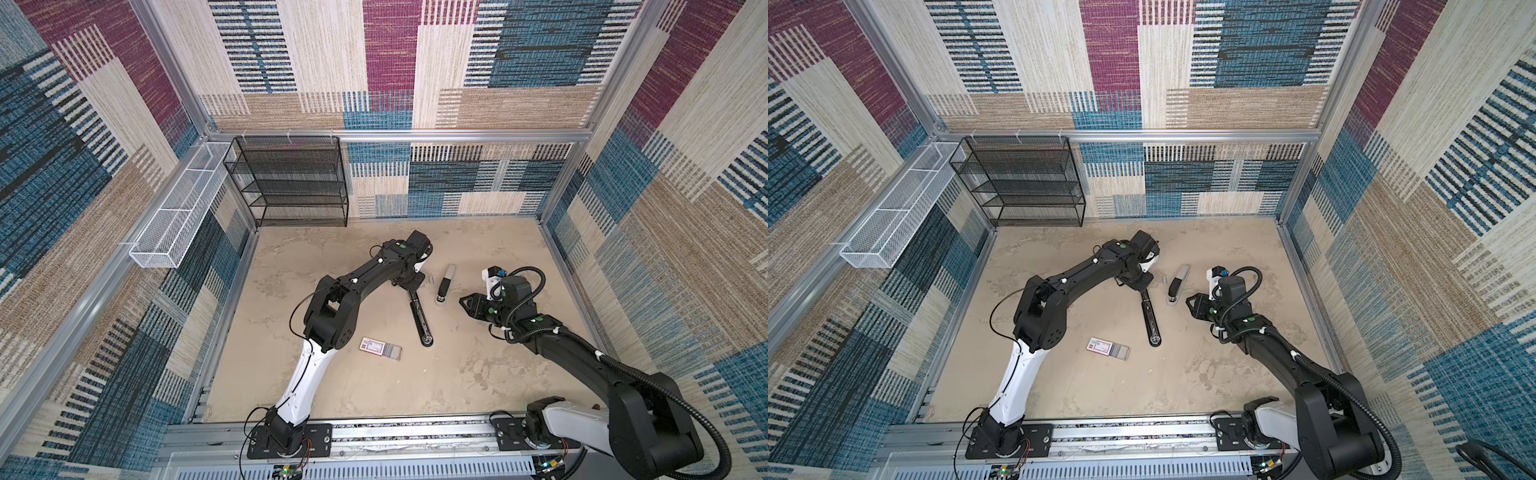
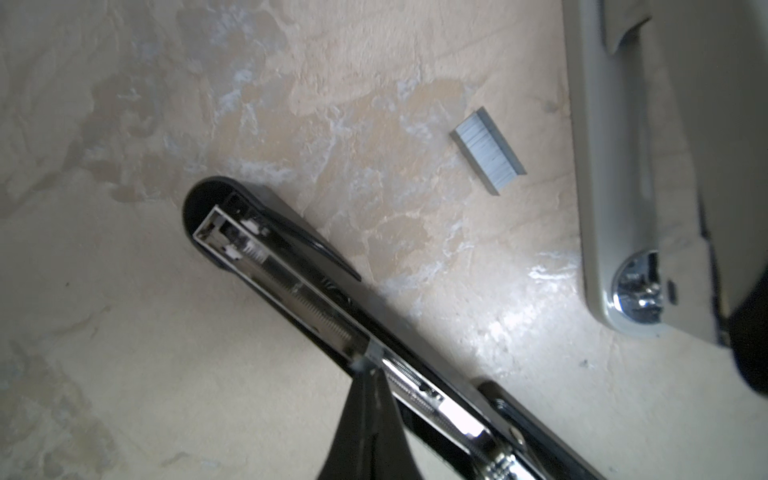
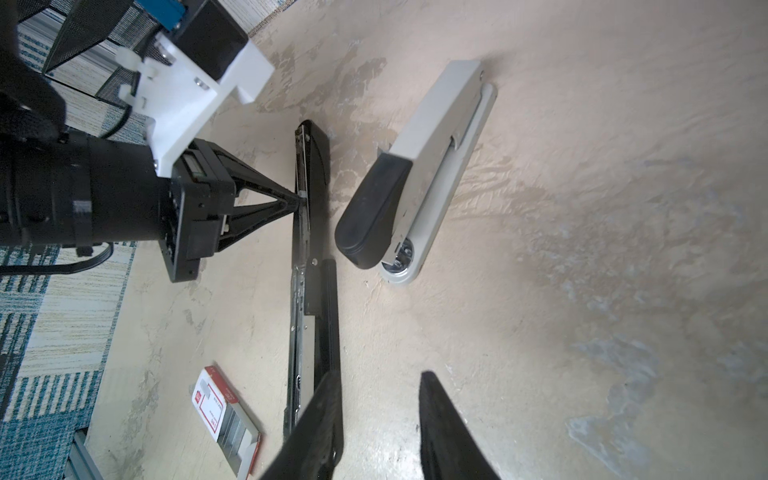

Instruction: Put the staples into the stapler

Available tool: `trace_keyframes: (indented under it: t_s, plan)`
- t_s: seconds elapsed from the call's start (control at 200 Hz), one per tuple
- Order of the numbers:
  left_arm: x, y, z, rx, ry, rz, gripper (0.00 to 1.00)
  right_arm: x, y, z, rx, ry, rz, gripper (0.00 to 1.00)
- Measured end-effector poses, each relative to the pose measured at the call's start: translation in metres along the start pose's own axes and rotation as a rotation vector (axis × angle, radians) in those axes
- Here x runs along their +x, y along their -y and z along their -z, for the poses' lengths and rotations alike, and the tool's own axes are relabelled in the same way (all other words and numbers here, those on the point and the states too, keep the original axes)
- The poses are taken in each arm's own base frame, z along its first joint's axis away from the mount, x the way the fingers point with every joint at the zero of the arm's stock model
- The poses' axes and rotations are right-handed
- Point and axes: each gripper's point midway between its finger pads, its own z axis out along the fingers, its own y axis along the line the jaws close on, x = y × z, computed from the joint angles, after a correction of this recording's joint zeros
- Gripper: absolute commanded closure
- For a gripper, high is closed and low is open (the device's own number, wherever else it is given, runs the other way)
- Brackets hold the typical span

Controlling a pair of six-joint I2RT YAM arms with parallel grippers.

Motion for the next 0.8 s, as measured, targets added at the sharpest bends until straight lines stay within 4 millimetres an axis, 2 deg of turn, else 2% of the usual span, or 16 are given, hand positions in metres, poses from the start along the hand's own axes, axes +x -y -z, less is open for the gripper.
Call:
trace_keyframes:
  t_s: [0.2,0.265,0.416,0.556,0.611,0.686,0.801]
  plan:
    - [0.001,-0.003,0.009,-0.004,0.006,0.005,1.00,0.001,0.001,0.000,0.001,-0.002,-0.001,0.64]
    - [0.005,-0.006,0.019,-0.005,-0.002,0.009,1.00,0.002,0.001,-0.001,0.002,-0.004,-0.002,0.64]
    - [-0.004,-0.012,0.052,-0.008,0.066,0.021,1.00,0.002,0.001,-0.001,0.002,-0.005,-0.003,0.64]
    - [0.000,-0.018,0.058,-0.008,0.072,0.034,1.00,0.003,0.002,-0.001,0.003,-0.006,-0.004,0.64]
    - [0.004,-0.020,0.055,-0.008,0.061,0.040,0.86,0.003,0.002,-0.001,0.003,-0.006,-0.003,0.64]
    - [0.008,-0.019,0.049,-0.003,0.047,0.048,0.75,0.004,0.003,-0.002,0.005,-0.011,-0.006,0.64]
    - [0.009,-0.012,0.038,0.023,0.029,0.067,0.69,0.005,0.004,-0.003,0.007,-0.016,-0.010,0.64]
